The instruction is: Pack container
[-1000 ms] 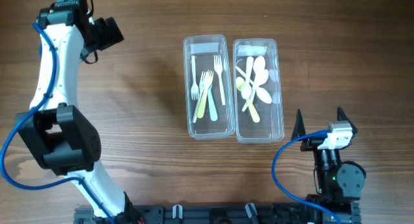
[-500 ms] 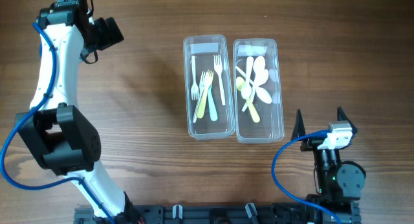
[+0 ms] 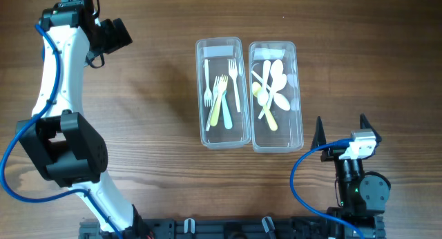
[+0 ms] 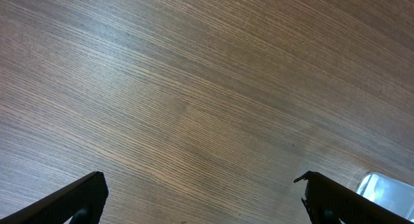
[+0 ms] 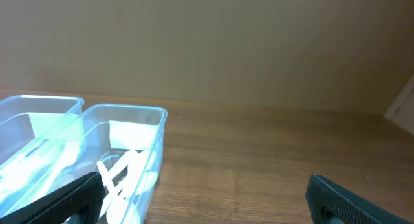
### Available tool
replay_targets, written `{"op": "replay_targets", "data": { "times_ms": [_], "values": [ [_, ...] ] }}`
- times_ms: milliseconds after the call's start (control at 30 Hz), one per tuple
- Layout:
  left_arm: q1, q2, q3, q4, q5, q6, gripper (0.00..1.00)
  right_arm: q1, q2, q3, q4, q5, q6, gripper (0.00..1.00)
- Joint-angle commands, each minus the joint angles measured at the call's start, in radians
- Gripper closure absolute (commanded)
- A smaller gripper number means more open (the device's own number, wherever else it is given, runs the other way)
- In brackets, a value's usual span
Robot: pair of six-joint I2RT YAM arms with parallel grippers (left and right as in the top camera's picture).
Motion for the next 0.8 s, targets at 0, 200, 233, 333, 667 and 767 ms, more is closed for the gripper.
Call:
{"op": "replay_targets", "data": {
  "times_ms": [0,200,233,333,667,767],
  "values": [
    [-0.002,-0.026,0.013,0.002,0.005,-0.002,0.0,0.005,-0.006,-0.007,0.007,-0.008,-0.009,0.0],
    [-0.002,-0.026,0.013,0.002,0.005,-0.002,0.0,0.005,-0.006,-0.007,0.007,-0.008,-0.009,0.0],
    [-0.002,-0.026,0.013,0.002,0.005,-0.002,0.0,0.005,-0.006,-0.007,0.007,-0.008,-0.009,0.0],
    [0.002,-0.026,0.013,0.002,0.005,-0.002,0.0,0.005,-0.006,-0.007,0.007,-0.008,-0.009,0.0],
    [0.013,-0.026,0.013,-0.016,-0.274,0.04,0.0,0.005,-0.006,-0.007,0.007,-0.008,-0.009,0.0],
    [0.016,-0.026,0.013,-0.016,-0.275,0.04,0.0,0.005,-0.006,-0.007,0.007,-0.008,-0.009,0.0]
  ]
}}
